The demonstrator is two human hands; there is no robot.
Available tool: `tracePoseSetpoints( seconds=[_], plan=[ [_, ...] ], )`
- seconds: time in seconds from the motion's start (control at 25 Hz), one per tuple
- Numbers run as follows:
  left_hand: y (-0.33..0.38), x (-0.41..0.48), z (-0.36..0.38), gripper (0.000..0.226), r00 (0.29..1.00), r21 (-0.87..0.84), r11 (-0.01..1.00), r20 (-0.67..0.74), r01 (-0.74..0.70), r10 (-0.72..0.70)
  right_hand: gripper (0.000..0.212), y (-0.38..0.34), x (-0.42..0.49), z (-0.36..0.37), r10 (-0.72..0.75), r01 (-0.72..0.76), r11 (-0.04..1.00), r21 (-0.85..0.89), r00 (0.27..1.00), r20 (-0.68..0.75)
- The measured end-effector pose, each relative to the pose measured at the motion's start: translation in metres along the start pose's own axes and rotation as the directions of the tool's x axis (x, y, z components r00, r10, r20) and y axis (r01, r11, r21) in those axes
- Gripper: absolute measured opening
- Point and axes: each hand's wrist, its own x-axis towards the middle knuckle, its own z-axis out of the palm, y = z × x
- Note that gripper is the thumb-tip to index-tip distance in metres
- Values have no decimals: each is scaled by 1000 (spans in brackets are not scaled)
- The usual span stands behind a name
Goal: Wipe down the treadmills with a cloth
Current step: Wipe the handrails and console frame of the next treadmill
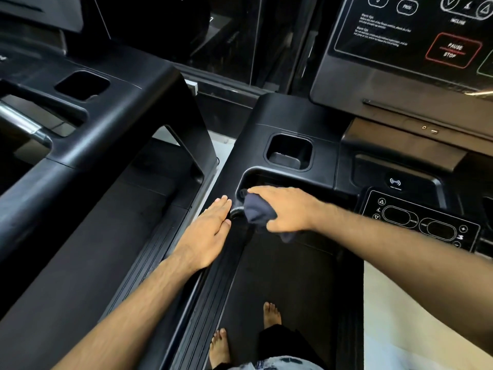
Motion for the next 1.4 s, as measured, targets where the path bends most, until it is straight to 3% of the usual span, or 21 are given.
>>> tracePoseSetpoints(
  seconds=[0.12,0.4,0.56,0.68,0.76,0.84,0.96,1.04,1.12,1.16,1.2,1.24,1.28,1.32,1.4],
  plan=[
    [3,-1,2,53,1000,4,1000,0,14,-14,56,-15,29,-21,86,-101,991,83,982,168],
    [4,-2,0,52,1000,38,999,11,8,-9,51,25,-2,-31,253,-325,930,170,905,342],
    [4,-2,0,52,1000,54,999,-7,9,-9,32,19,-6,-27,179,-233,958,164,940,291],
    [6,-1,-2,52,1000,48,999,4,12,-12,54,41,-31,-34,326,-391,907,155,886,329],
    [8,-1,-1,51,1000,54,998,-12,16,-15,56,44,-39,-35,387,-433,899,71,859,336],
    [8,-1,-1,51,1000,46,999,-16,16,-16,50,32,-43,-29,372,-387,922,8,891,260],
    [6,-1,-1,51,1000,41,999,14,7,-7,65,18,-72,-1,384,-391,907,-157,920,-76],
    [4,0,-2,51,1000,40,999,13,-5,4,70,7,-100,22,420,-513,835,-196,827,-374],
    [1,1,-2,51,1000,49,999,13,-13,13,69,-18,-113,55,496,-548,827,124,609,-619],
    [0,1,-1,52,1000,58,998,9,-13,13,66,-37,-112,69,620,-455,779,431,453,-641],
    [-1,2,-1,52,1000,68,998,6,-13,13,63,-56,-108,84,809,-258,577,775,311,-498],
    [-2,2,0,53,1000,77,997,4,-13,12,61,-71,-100,101,941,38,228,973,248,-230],
    [-3,2,0,53,1000,83,996,6,-12,12,59,-82,-90,114,965,310,-105,945,262,22],
    [-4,2,0,53,1000,85,996,15,-15,14,58,-82,-78,125,942,501,-308,809,282,183],
    [-5,3,0,54,999,79,997,41,-21,17,53,-67,-56,130,895,690,-443,572,301,330]
  ],
)
